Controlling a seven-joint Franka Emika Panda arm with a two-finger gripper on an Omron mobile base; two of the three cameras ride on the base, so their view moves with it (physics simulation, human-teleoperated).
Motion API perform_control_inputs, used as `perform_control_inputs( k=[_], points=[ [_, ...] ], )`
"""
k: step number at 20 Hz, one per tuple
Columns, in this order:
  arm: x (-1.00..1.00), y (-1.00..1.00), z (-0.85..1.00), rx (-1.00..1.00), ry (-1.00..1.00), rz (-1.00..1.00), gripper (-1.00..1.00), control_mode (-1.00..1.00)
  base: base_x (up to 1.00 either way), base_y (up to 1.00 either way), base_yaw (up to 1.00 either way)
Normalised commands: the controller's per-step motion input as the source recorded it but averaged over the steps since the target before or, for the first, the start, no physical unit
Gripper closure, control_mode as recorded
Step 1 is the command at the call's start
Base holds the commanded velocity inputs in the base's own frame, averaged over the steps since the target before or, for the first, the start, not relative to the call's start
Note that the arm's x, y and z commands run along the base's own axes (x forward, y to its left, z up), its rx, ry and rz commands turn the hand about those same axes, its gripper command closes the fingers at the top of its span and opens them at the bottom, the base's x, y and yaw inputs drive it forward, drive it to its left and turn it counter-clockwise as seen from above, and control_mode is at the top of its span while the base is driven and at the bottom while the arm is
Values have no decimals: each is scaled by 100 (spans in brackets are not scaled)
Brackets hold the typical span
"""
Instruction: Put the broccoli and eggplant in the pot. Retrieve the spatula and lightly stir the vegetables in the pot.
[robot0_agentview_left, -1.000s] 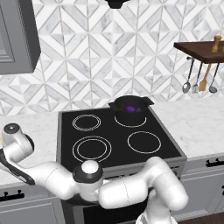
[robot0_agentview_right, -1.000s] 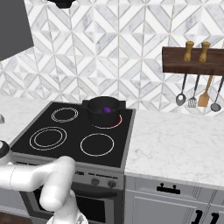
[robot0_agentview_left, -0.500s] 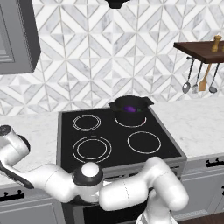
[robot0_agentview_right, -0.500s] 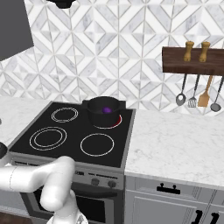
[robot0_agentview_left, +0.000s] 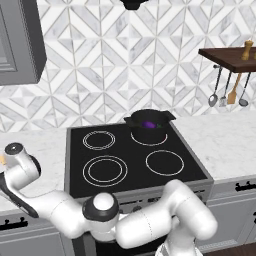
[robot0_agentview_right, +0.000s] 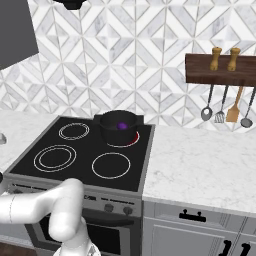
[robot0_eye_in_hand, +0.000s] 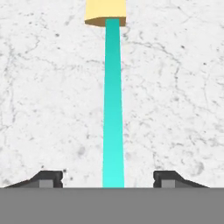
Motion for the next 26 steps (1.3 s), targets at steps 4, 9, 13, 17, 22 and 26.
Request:
perform_control_inputs(
  k=[4, 9, 13, 17, 22, 26],
  points=[
    [4, -21, -98, 1, 0, 0, 100, -100, 0, 0, 0],
    [10, 0, -100, 1, 0, 0, 100, -100, 0, 0, 0],
    [0, 0, -100, 0, 0, 0, 100, -100, 0, 0, 0],
    [-3, 8, -85, 8, 11, 0, 100, -100, 0, 0, 0],
    [-11, 52, -67, 9, 9, 0, 100, -100, 0, 0, 0],
    [-37, 42, -85, 1, 0, 2, 100, -100, 0, 0, 0]
  ],
)
